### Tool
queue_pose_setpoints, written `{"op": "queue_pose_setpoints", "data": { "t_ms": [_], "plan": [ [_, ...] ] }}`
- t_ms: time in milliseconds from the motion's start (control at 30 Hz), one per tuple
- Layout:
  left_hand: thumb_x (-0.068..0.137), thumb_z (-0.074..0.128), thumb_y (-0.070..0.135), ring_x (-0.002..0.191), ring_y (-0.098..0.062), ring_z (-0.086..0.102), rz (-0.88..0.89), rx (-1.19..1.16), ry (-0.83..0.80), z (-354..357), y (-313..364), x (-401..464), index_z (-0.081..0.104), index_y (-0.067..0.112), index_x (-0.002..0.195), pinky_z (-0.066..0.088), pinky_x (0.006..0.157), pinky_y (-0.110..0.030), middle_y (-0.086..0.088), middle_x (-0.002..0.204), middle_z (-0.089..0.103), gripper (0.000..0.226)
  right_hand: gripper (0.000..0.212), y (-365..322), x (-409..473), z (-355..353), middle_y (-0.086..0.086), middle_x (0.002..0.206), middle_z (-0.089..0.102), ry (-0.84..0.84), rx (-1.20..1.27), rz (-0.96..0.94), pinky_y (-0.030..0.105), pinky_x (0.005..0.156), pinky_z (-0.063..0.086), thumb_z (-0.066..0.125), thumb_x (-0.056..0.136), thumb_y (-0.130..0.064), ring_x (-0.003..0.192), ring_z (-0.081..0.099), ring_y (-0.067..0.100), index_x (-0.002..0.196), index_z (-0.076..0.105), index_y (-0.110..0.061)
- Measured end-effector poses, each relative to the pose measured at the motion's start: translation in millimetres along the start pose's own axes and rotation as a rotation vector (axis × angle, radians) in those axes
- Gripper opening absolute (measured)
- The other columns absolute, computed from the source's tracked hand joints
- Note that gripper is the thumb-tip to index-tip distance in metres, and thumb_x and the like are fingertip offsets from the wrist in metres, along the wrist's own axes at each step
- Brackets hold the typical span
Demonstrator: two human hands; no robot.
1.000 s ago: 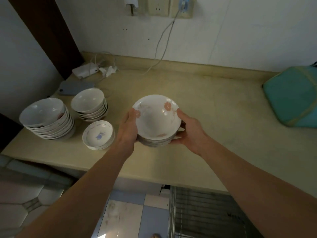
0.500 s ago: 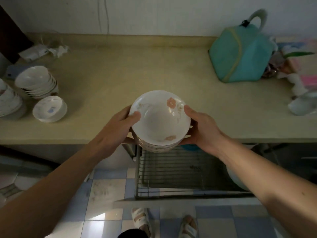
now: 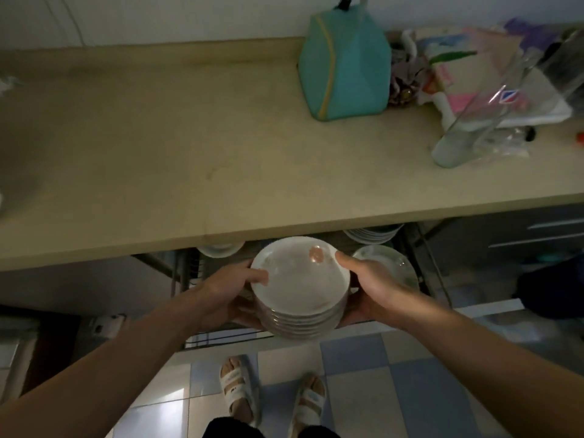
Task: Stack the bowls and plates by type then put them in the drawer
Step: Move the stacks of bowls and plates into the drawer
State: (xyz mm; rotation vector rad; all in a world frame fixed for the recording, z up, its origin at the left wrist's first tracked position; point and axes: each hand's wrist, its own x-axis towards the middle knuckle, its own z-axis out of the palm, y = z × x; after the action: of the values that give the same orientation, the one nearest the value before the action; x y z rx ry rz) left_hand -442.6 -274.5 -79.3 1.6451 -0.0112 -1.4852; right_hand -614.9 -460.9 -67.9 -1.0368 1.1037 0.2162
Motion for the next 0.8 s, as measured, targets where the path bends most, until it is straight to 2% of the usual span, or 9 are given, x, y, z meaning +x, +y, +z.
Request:
{"op": "queue_pose_setpoints", "data": {
  "t_ms": [133, 233, 300, 433, 500, 567, 667, 733, 800],
  "plan": [
    [0.087, 0.068, 0.017, 0.104, -0.046, 0.065, -0.116, -0.071, -0.039, 14.1, -12.0, 33.5, 0.062, 0.024, 0.117, 0.061, 0.073, -0.052, -0.023, 0.124, 0.057, 0.031, 0.037, 6.0, 23.3, -18.3, 0.020, 0.105, 0.067, 0.037, -0.059, 0.099, 0.058, 0.062, 0.061, 0.053, 0.100, -0.049, 0.089, 0.069, 0.044, 0.106, 0.063, -0.013],
    [0.082, 0.071, 0.017, 0.111, -0.048, 0.061, -0.203, -0.116, -0.072, 9.8, -14.0, 62.5, 0.053, 0.011, 0.126, 0.060, 0.075, -0.053, -0.024, 0.130, 0.054, 0.048, 0.029, 1.4, 42.9, -25.5, 0.020, 0.109, 0.061, 0.036, -0.039, 0.147, 0.058, 0.059, 0.060, 0.053, 0.100, -0.047, 0.090, 0.066, 0.047, 0.100, 0.058, -0.018],
    [0.082, 0.072, 0.016, 0.114, -0.050, 0.058, -0.245, -0.143, -0.108, 6.5, -13.0, 80.1, 0.050, 0.012, 0.129, 0.059, 0.077, -0.055, -0.023, 0.134, 0.051, 0.052, 0.025, -0.2, 57.1, -30.2, 0.019, 0.109, 0.059, 0.027, -0.057, 0.154, 0.060, 0.061, 0.060, 0.052, 0.101, -0.046, 0.090, 0.065, 0.048, 0.097, 0.056, -0.022],
    [0.085, 0.069, 0.015, 0.117, -0.051, 0.056, -0.298, -0.154, -0.132, 4.6, -22.8, 117.0, 0.046, 0.015, 0.135, 0.058, 0.079, -0.058, -0.023, 0.136, 0.049, 0.055, 0.036, 10.6, 86.8, -38.3, 0.020, 0.112, 0.058, 0.022, -0.051, 0.191, 0.063, 0.065, 0.060, 0.049, 0.102, -0.044, 0.095, 0.064, 0.047, 0.124, 0.052, -0.015],
    [0.083, 0.070, 0.015, 0.117, -0.051, 0.056, -0.320, -0.149, -0.136, 6.5, -32.5, 136.3, 0.046, 0.015, 0.134, 0.058, 0.081, -0.061, -0.022, 0.136, 0.049, 0.056, 0.038, 17.8, 101.2, -40.7, 0.019, 0.112, 0.056, 0.035, -0.037, 0.227, 0.068, 0.068, 0.058, 0.049, 0.102, -0.041, 0.097, 0.062, 0.047, 0.128, 0.048, -0.013],
    [0.078, 0.073, 0.016, 0.116, -0.050, 0.057, -0.326, -0.154, -0.110, 8.0, -42.8, 155.3, 0.049, 0.012, 0.128, 0.057, 0.082, -0.063, -0.021, 0.134, 0.051, 0.055, 0.034, 22.0, 116.4, -42.1, 0.017, 0.109, 0.055, 0.045, -0.043, 0.241, 0.069, 0.073, 0.057, 0.048, 0.103, -0.037, 0.095, 0.060, 0.045, 0.128, 0.047, -0.013],
    [0.080, 0.074, 0.016, 0.114, -0.049, 0.058, -0.293, -0.178, -0.077, 9.0, -58.9, 182.1, 0.054, 0.009, 0.121, 0.058, 0.081, -0.063, -0.022, 0.130, 0.054, 0.046, 0.025, 25.2, 137.2, -43.1, 0.017, 0.108, 0.057, 0.052, -0.021, 0.247, 0.064, 0.075, 0.057, 0.048, 0.105, -0.027, 0.094, 0.059, 0.039, 0.124, 0.048, -0.011],
    [0.081, 0.073, 0.017, 0.112, -0.047, 0.059, -0.251, -0.194, -0.045, 7.6, -69.3, 201.2, 0.054, 0.008, 0.129, 0.060, 0.073, -0.057, -0.022, 0.128, 0.055, 0.052, 0.027, 27.6, 152.5, -44.5, 0.017, 0.112, 0.058, 0.048, -0.012, 0.241, 0.060, 0.073, 0.057, 0.049, 0.105, -0.023, 0.098, 0.059, 0.039, 0.127, 0.050, -0.007],
    [0.080, 0.074, 0.020, 0.109, -0.044, 0.060, -0.196, -0.202, -0.016, 6.9, -76.8, 219.6, 0.052, 0.014, 0.136, 0.061, 0.068, -0.050, -0.020, 0.126, 0.056, 0.060, 0.034, 29.4, 172.6, -46.7, 0.019, 0.122, 0.058, 0.046, -0.062, 0.198, 0.062, 0.085, 0.056, 0.050, 0.105, -0.021, 0.109, 0.058, 0.041, 0.134, 0.050, -0.004]
  ]
}}
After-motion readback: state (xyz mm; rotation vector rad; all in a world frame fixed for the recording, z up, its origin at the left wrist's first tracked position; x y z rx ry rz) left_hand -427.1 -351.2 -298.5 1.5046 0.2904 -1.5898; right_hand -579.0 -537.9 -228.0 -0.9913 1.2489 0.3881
